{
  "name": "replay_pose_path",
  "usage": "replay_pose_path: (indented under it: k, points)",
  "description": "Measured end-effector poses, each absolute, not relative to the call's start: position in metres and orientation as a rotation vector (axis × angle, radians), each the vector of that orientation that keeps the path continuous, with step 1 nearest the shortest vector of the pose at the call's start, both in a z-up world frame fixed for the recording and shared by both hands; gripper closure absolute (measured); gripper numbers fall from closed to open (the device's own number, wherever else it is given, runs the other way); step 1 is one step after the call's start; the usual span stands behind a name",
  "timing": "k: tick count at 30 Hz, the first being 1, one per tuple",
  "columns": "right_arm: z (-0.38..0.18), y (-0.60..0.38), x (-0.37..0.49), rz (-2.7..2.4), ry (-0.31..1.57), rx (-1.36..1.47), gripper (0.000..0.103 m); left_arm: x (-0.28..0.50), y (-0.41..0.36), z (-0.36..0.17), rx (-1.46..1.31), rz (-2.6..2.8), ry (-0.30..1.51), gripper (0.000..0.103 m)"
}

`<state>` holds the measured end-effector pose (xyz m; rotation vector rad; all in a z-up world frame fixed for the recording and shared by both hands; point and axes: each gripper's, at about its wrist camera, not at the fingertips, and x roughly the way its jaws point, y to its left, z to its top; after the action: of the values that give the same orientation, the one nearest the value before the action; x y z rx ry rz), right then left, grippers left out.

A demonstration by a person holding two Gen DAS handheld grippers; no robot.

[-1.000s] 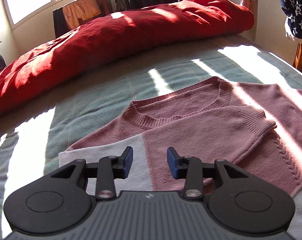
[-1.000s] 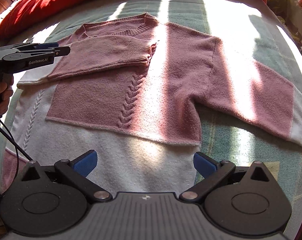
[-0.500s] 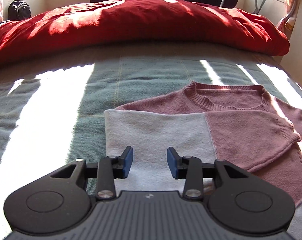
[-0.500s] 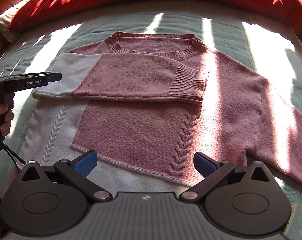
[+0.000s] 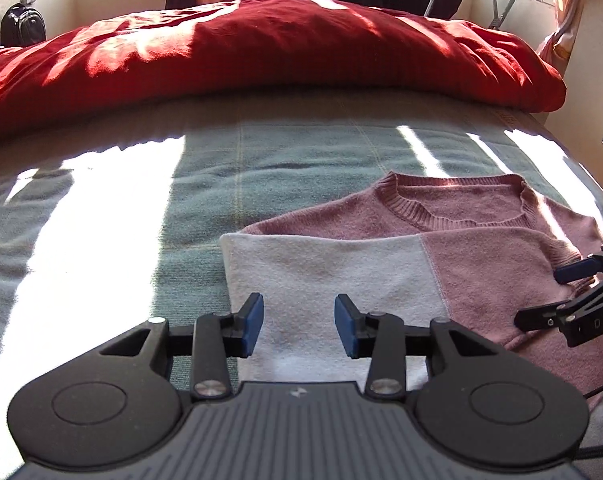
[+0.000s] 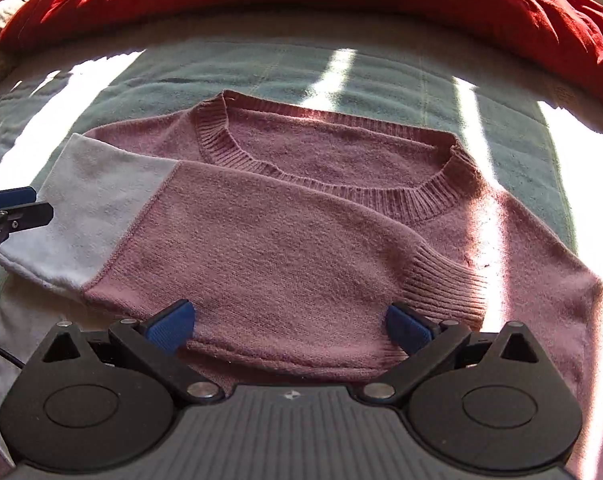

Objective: Fold clothes
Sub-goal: 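Withdraw the left gripper and hover over the folded pink sleeve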

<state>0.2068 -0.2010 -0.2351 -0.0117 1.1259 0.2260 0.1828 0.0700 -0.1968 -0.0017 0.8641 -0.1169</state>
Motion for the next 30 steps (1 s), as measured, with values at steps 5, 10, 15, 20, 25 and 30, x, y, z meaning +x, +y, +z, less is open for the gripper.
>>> replay_pose_path:
  k: [5, 10, 15, 20, 25, 30]
  points:
    - [-0.239, -0.201, 0.197, 0.209, 1.075, -0.004, 0.0, 0.211, 0.065, -0.194, -0.003, -0.142, 0.825, 0.063]
    - [-0.243, -0.197, 0.192, 0.178, 1.027, -0.009, 0.0, 0.234, 0.067, -0.228, -0.081, -0.11, 0.944, 0.061]
    - [-0.246, -0.196, 0.185, 0.179, 0.969, -0.021, 0.0, 0.238, 0.072, -0.226, -0.14, -0.105, 0.928, 0.062]
    - [-0.235, -0.197, 0.185, 0.198, 0.992, -0.035, 0.0, 0.22, 0.073, -0.2, -0.153, -0.107, 0.896, 0.063]
    - [-0.224, -0.207, 0.169, 0.212, 0.972, 0.005, 0.0, 0.188, 0.071, -0.198, -0.14, -0.106, 0.943, 0.057]
    - [-0.241, -0.203, 0.159, 0.226, 0.969, -0.122, 0.0, 0.182, 0.064, -0.22, -0.073, -0.059, 0.975, 0.054]
